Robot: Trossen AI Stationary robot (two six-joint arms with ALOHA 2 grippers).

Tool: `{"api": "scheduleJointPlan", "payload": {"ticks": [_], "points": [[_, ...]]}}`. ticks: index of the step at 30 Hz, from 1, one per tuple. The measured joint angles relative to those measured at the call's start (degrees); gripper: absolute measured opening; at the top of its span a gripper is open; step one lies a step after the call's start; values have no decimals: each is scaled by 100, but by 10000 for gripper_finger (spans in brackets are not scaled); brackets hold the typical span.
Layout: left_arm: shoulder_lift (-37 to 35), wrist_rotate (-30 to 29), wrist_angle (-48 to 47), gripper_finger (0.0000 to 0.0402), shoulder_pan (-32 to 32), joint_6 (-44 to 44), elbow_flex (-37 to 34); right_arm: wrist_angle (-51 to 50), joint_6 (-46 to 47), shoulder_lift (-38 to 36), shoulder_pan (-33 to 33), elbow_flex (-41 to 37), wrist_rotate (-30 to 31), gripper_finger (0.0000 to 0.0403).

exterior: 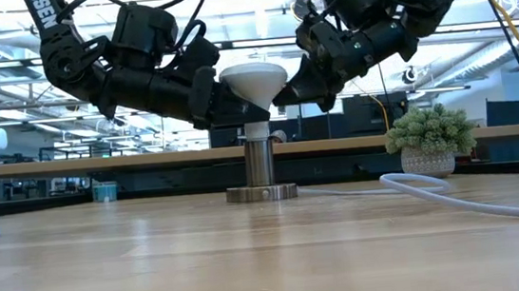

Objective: Screw lightbulb
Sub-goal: Insert the lightbulb into the lamp

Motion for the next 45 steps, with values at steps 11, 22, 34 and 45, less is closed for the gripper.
{"api": "scheduleJointPlan", "payload": {"ticks": [11, 22, 34, 45], "points": [[0, 110, 111, 229, 43, -583, 0, -181, 201, 0, 0, 2, 135, 0], [0, 282, 107, 229, 214, -1031, 0, -165, 503, 0, 4, 2, 72, 0], [-2, 254, 470, 229, 212, -1017, -271, -194, 473, 1, 0, 2, 27, 0], [-2, 243, 675, 229, 212, -1000, -286, -226, 84, 2, 0, 5, 447, 0]]}}
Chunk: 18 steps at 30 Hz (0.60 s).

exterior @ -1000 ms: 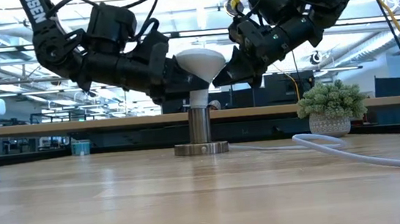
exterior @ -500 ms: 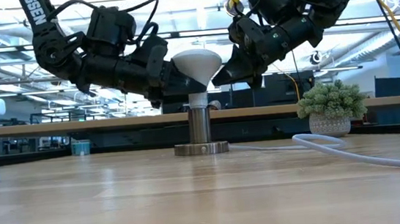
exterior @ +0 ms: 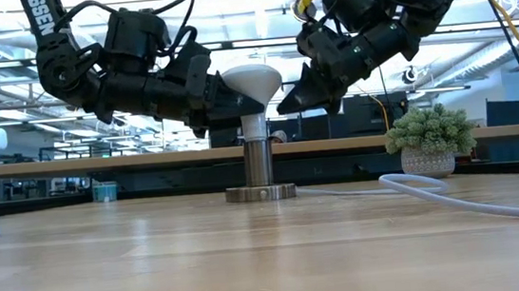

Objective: Screw lightbulb
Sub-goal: Insert the lightbulb into the lamp

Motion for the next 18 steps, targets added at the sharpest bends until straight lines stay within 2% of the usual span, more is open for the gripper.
{"api": "scheduleJointPlan", "payload": {"ticks": [3, 6, 9, 11, 15, 18], "points": [[0, 0, -2, 229, 0, 0, 0, 40, -71, 34, -6, 0, -53, 0], [0, -2, -2, 229, 0, 24, 0, 8, -65, 155, -14, 0, -740, 0], [0, -2, -22, 229, 0, 26, 0, -95, -101, 371, -122, 0, -922, 0], [0, -3, -37, 229, 0, 26, 0, -83, -180, 511, -325, 0, -1133, 0], [0, -4, -42, 229, -5, 26, 0, 252, -209, 664, -880, -4, -2240, 0], [0, -4, -66, 229, -7, 27, 0, 528, -175, 686, -1154, -4, -2388, 0]]}}
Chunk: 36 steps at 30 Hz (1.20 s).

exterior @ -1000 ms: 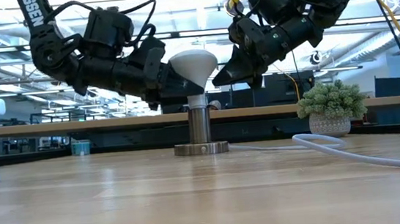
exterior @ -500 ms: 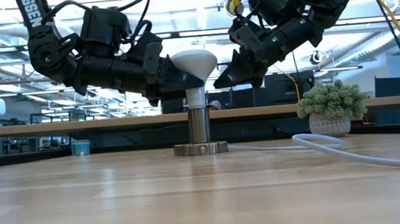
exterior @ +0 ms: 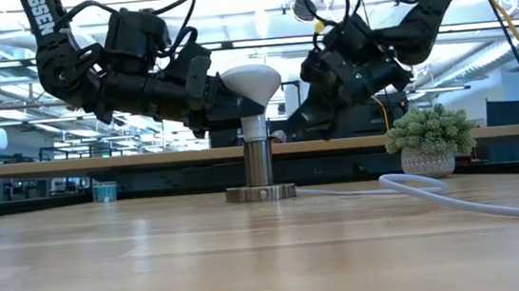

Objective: Screw lightbulb
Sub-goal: Insert the lightbulb into the lamp

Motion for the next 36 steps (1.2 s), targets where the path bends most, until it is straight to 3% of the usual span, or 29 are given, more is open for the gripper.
{"api": "scheduleJointPlan", "payload": {"ticks": [5, 14, 17, 21, 23, 25, 29, 32, 36], "points": [[0, 0, -11, 229, 0, 2, 0, 302, -43, 0, 346, 0, 28, 0], [0, 0, -108, 229, 0, 6, 0, 356, -323, 44, 843, 0, 1663, 0], [0, 0, -110, 229, 0, 6, 1, 423, -314, 42, 835, 0, 1631, 0], [0, 0, -180, 229, 0, 6, 2, 412, -392, 42, 850, 0, 610, 0], [0, 0, -271, 229, 0, 6, 2, 336, -411, 42, 853, 0, 456, 0], [0, 0, -280, 229, 0, 6, 2, 263, -391, 42, 835, 0, 611, 0], [0, 0, -275, 229, 0, 6, 2, 273, -263, 42, 798, 0, 1491, 0], [0, -1, -273, 229, 0, 6, 2, 502, -266, 39, 814, 0, 1601, 0], [0, -2, -273, 229, 0, 6, 2, 427, -319, 35, 846, 0, 582, 0]]}}
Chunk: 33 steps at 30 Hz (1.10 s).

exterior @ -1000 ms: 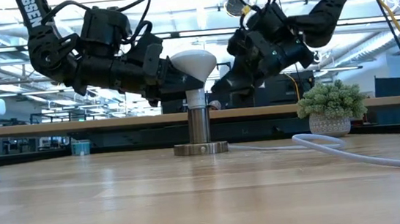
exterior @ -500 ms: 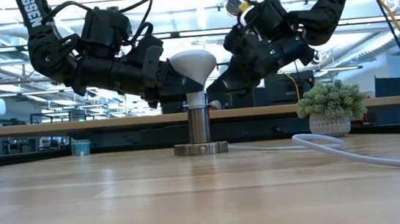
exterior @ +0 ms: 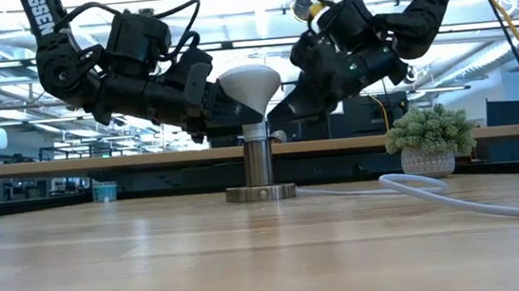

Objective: Screw lightbulb
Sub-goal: Insert the lightbulb into the lamp

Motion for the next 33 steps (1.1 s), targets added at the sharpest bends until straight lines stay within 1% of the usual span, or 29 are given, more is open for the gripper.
{"api": "scheduleJointPlan", "payload": {"ticks": [2, 3, 4, 8, 9, 10, 12, 16, 18, 19, 20, 23, 24, 25, 26, 27, 30, 31, 32, 33], "points": [[0, 0, 0, 229, 0, 7, 0, -117, -13, 0, 0, 0, -319, 0], [0, 1, 0, 229, 0, 13, 0, -192, -15, 0, 0, 0, -271, 0], [0, 0, 0, 229, 0, 13, 0, -256, -13, 0, -4, 0, -142, 0], [0, 0, 0, 229, 0, 13, 0, -206, 24, 0, -35, -1, 810, 0], [0, 0, 0, 229, 0, 13, 0, -125, 27, 0, -38, -2, 956, 0], [0, 0, 0, 229, 0, 12, 0, -20, 27, 0, -37, -2, 976, 0], [0, 0, 0, 229, 0, 11, 0, 95, 29, 0, 4, 0, 699, 0], [0, 0, 0, 229, 0, 11, 2, -43, 20, 0, 61, 0, -427, 0], [0, 0, 0, 229, 0, 9, 1, -216, 26, 0, 54, 0, -539, 0], [0, 0, 0, 229, 0, 9, 0, -261, 26, 0, 50, 0, -457, 0], [0, 0, 0, 229, 0, 9, 2, -269, 20, 0, 44, 0, -232, 0], [0, 0, 2, 229, 0, 4, 2, -169, 9, 0, 46, 0, 877, 0], [0, 0, 0, 229, 0, -4, 0, -78, 9, 0, 46, 0, 1154, 0], [0, 0, 0, 229, -1, -4, 1, 0, 10, 0, 52, 0, 1223, 0], [0, 0, 1, 229, 0, -4, 2, 44, 11, 0, 63, 0, 1157, 0], [0, 0, 2, 229, 0, -4, 2, 67, 10, 0, 82, 0, 946, 0], [0, 0, 2, 229, 0, -4, 2, 56, 9, 0, 139, 0, -108, 0], [0, 0, 2, 229, -1, -3, 2, -7, 8, 0, 140, 0, -376, 0], [0, 0, 2, 229, -2, -3, 2, -98, 9, 0, 135, 0, -467, 0], [0, 0, 2, 229, 0, -4, 2, -187, 6, 0, 128, 0, -423, 0]]}}
